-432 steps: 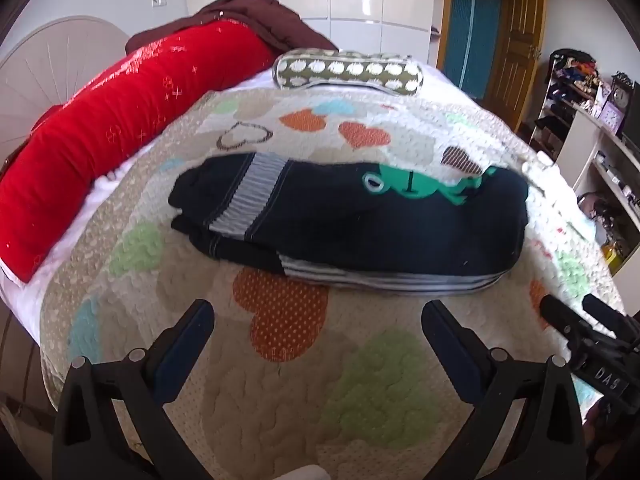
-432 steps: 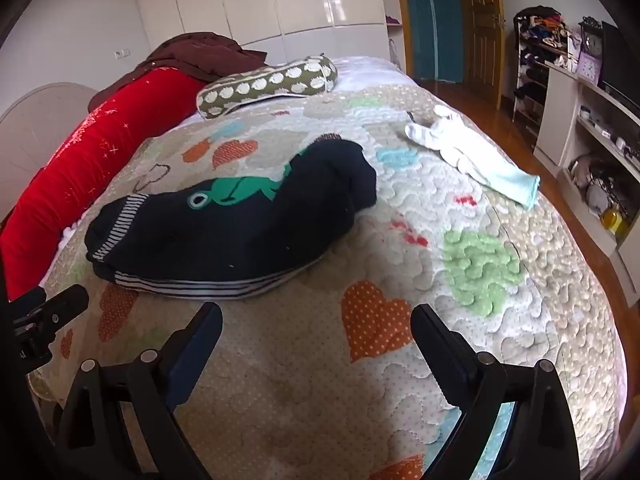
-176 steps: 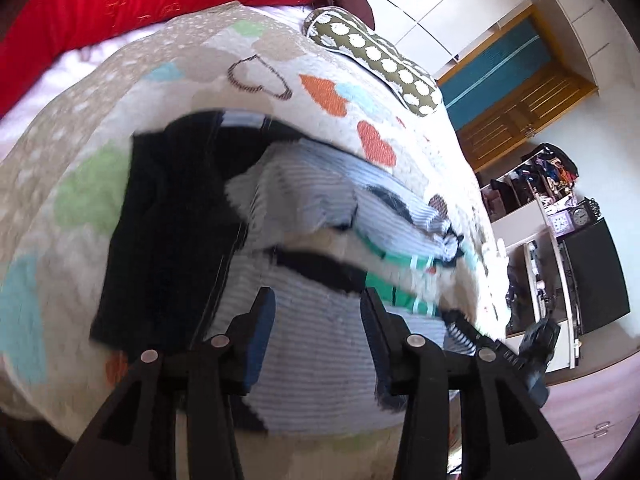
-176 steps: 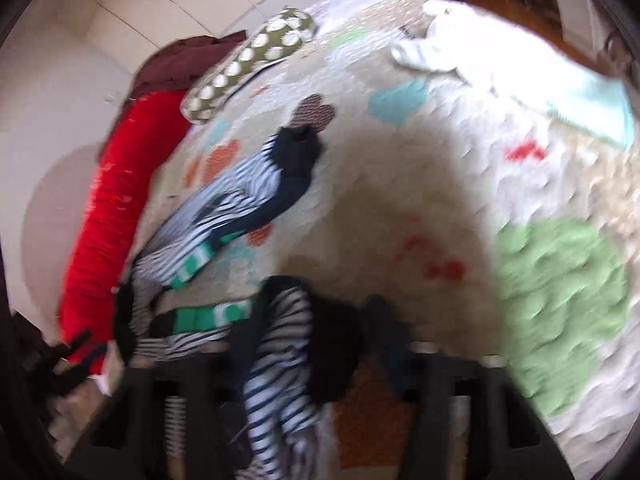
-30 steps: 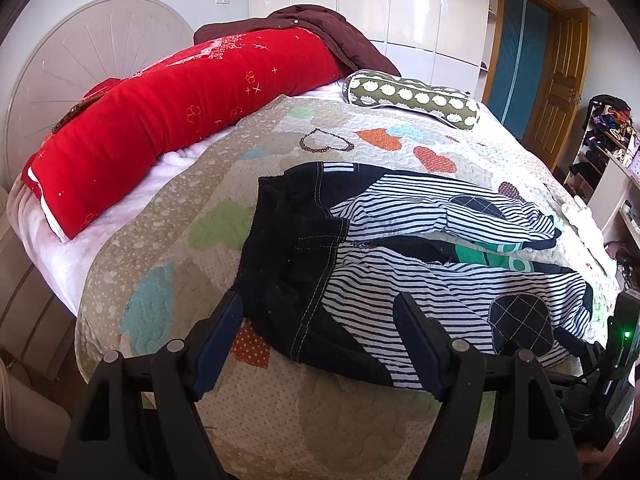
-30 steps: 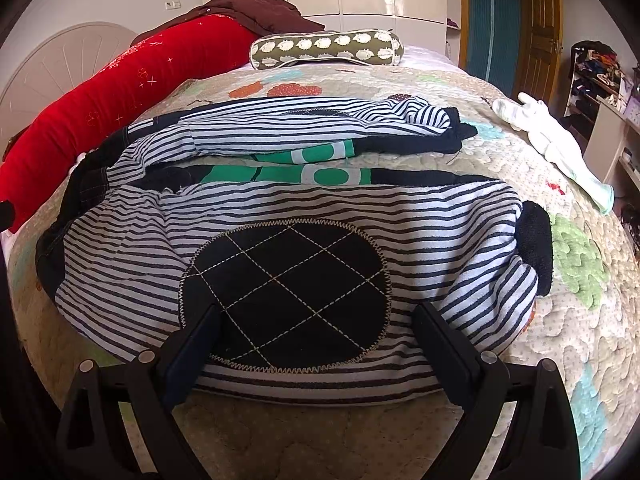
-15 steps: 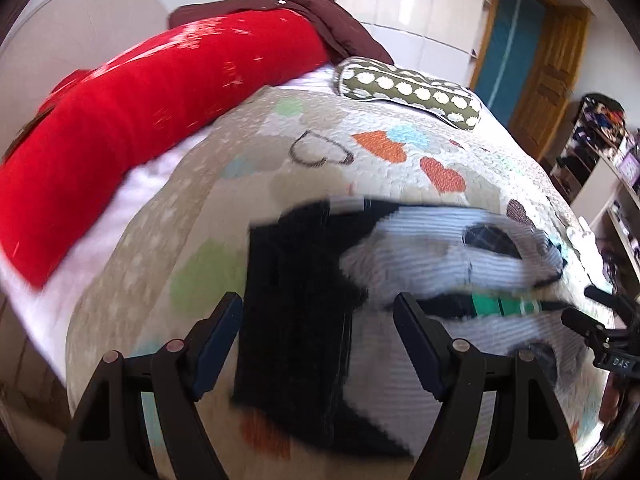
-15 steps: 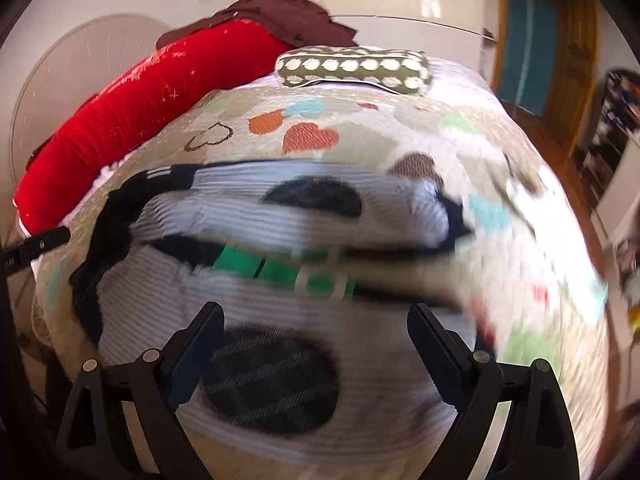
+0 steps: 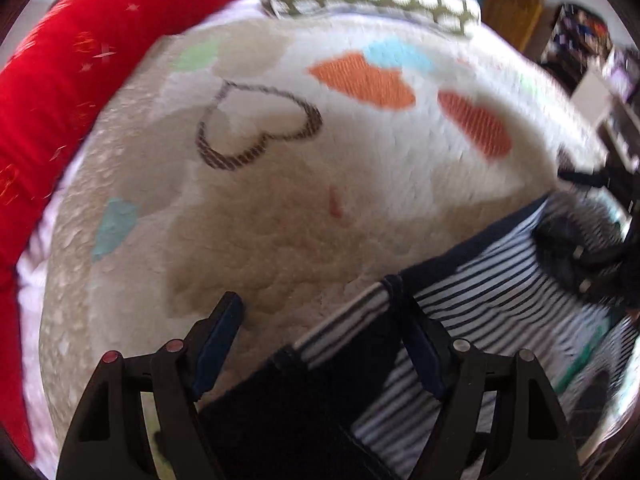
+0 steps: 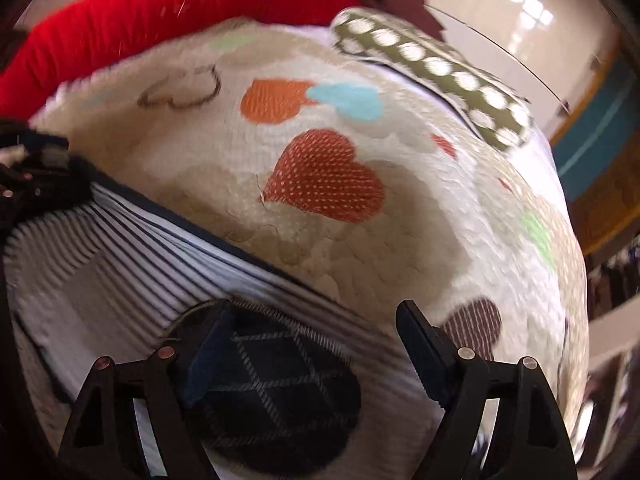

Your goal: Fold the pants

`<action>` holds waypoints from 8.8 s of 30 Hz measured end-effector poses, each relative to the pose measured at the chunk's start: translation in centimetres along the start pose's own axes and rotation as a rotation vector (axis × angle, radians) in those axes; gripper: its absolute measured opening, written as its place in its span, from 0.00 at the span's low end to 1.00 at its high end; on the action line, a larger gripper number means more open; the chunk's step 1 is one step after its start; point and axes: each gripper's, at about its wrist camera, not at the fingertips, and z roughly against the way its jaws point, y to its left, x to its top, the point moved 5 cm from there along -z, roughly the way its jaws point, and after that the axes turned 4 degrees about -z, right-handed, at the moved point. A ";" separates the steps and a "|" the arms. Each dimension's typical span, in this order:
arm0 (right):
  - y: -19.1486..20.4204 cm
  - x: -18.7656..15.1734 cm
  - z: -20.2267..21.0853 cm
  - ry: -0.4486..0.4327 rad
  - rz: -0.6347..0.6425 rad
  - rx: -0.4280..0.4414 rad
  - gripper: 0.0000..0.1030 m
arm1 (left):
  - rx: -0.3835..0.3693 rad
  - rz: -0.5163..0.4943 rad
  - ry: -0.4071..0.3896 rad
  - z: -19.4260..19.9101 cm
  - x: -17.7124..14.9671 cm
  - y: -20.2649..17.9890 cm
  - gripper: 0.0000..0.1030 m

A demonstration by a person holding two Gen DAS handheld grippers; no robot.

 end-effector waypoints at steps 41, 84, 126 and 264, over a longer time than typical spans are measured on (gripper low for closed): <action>9.0 -24.6 19.4 -0.228 -0.621 0.247 0.31 | 0.013 0.235 -0.342 20.0 -24.1 -5.7 0.55; -6.5 -35.4 24.0 -0.398 -1.294 0.125 0.53 | 0.058 0.207 -0.368 23.5 -24.4 -9.7 0.59; 4.1 -31.6 25.5 -0.295 -0.832 -0.063 0.59 | 0.205 0.555 -0.457 21.6 -24.0 -1.4 0.98; 1.0 -17.3 19.7 -0.204 -0.755 0.374 0.55 | -0.263 0.456 -0.207 13.5 -21.5 -7.6 0.45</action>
